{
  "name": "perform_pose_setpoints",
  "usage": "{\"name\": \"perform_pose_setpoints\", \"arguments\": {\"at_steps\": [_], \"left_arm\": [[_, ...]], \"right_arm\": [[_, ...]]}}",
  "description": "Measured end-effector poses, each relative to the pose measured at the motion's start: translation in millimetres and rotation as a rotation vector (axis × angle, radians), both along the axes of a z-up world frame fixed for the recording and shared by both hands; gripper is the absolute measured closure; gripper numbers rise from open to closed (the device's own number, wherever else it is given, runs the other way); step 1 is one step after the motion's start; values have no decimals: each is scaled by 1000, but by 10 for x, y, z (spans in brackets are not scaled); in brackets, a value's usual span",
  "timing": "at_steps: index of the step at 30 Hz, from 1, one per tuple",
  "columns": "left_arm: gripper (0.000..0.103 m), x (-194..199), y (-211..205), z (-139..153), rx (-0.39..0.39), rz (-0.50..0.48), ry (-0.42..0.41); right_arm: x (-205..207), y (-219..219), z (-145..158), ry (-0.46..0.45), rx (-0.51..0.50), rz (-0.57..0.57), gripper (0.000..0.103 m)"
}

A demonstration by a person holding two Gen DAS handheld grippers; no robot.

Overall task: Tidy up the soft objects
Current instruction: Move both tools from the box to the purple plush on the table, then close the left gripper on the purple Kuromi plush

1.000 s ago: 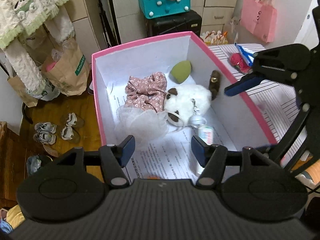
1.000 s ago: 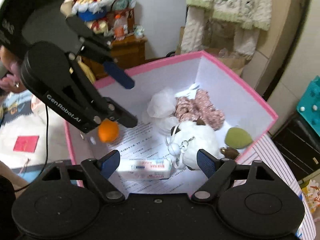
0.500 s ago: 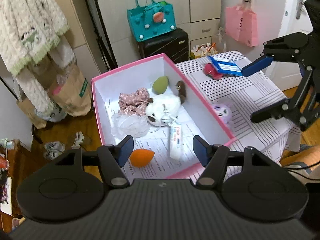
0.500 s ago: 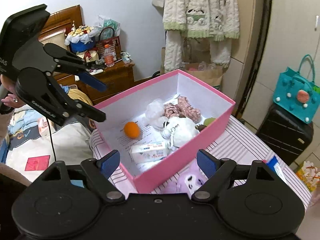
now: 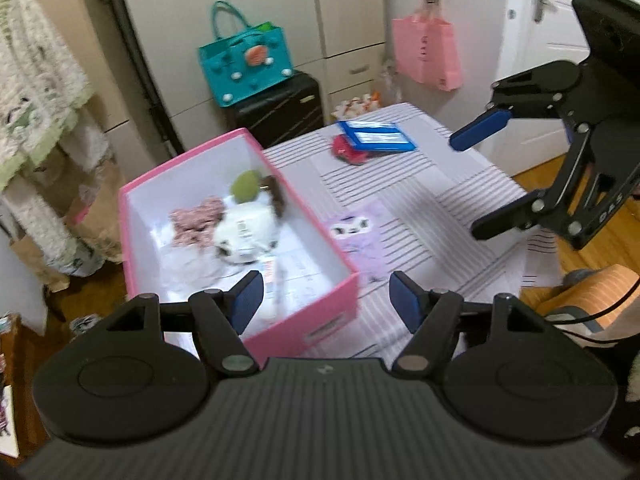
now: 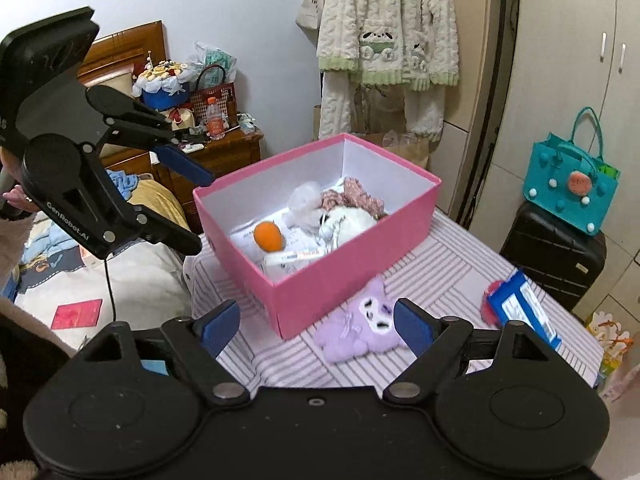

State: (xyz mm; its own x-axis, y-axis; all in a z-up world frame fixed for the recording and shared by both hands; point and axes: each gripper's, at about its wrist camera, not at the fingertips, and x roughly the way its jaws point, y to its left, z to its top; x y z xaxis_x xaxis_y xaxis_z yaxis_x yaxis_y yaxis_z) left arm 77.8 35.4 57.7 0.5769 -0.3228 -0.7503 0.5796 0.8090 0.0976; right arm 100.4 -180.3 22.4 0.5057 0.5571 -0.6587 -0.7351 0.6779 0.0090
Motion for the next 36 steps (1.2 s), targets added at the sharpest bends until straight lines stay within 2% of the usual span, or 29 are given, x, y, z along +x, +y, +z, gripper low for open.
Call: {"name": "perform_pose_setpoints", "arguments": {"at_steps": [6, 12, 15, 19, 22, 30, 32, 36], "left_arm": [[35, 36, -225, -193, -77, -33, 26], [39, 118, -509, -410, -111, -46, 31], [44, 204, -722, -518, -88, -68, 37], [48, 451, -973, -630, -34, -72, 100], [54, 690, -1126, -717, 21, -36, 145], [56, 1273, -1311, -1013, 127, 67, 279], [56, 1326, -1339, -1017, 153, 78, 268], [57, 1428, -1340, -1033, 115, 94, 347]], "right_arm": [[-105, -141, -273, -10, 10, -2, 15], [-154, -210, -631, -44, 26, -9, 15], [-124, -235, -822, -51, 70, -21, 15], [39, -218, -1092, -19, 148, -84, 15], [176, -208, -1247, 11, 198, -121, 15], [471, -159, -1524, 96, 310, -187, 15], [534, -129, -1587, 104, 314, -208, 15], [624, -40, -1694, 101, 280, -237, 15]]}}
